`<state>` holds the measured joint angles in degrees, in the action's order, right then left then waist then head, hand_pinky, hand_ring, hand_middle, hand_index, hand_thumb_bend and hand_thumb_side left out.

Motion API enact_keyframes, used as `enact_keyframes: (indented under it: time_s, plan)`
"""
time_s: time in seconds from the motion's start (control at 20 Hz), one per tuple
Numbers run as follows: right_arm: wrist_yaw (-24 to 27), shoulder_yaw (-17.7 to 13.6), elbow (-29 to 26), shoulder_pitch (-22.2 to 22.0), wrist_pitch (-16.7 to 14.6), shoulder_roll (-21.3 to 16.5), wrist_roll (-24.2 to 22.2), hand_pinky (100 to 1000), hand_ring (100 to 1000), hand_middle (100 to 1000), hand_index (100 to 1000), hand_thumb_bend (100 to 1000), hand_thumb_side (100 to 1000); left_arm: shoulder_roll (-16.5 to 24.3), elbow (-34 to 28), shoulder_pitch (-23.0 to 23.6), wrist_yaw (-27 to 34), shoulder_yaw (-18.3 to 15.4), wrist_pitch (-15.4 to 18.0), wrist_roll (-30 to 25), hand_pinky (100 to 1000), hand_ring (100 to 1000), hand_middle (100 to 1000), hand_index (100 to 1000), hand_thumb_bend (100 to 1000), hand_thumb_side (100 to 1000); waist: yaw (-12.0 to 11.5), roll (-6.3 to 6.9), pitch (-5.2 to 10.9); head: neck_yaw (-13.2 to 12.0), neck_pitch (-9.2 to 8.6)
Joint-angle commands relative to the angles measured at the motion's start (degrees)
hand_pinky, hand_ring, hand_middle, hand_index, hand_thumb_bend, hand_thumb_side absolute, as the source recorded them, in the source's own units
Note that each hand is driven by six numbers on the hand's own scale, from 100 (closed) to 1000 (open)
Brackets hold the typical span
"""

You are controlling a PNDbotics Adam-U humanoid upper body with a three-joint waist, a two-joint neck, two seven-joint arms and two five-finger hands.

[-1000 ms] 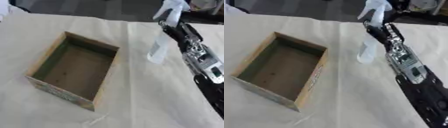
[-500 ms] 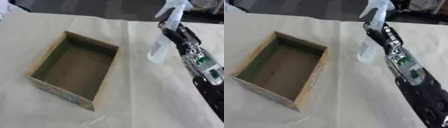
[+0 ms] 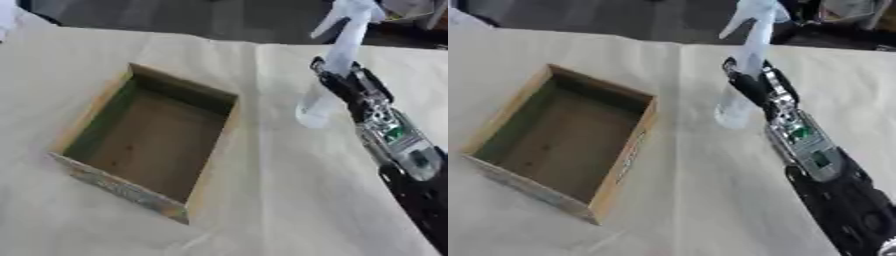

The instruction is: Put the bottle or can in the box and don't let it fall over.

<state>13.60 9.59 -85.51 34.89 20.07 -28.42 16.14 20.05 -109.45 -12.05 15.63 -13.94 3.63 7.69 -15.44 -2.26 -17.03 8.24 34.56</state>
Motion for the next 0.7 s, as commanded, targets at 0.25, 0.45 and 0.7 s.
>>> enact_keyframes:
  time_s: [0.25,0.45,0.7]
  plan:
    - [-2.2,0.4,1.4,-0.1,-1.4,0.3,-0.7,1000,1000,1000,1000,100,561,0.8,-0.6,-0.6,0.0,-0.4,0.1,-0.3,1000,789,805,772,293,511,0.0,0.31,0.6,0.2,-0.77]
    - [-4.1,0.8,3.0,-0.3,-2.2,0.8,-1.1,1000,1000,1000,1000,100,572,0.8,-0.6,-0.7,0.1,-0.3,0.0,-0.4,1000,789,806,772,292,511,0.0,0.35,0.67,0.3,-0.94]
    - [-6.1,1.1,5.3,-0.4,-2.9,1.3,-1.7,1000,1000,1000,1000,100,577,0.8,-0.7,-0.7,0.1,-0.3,0.1,-0.4,1000,789,806,771,291,512,-0.2,0.39,0.7,0.3,-1.13]
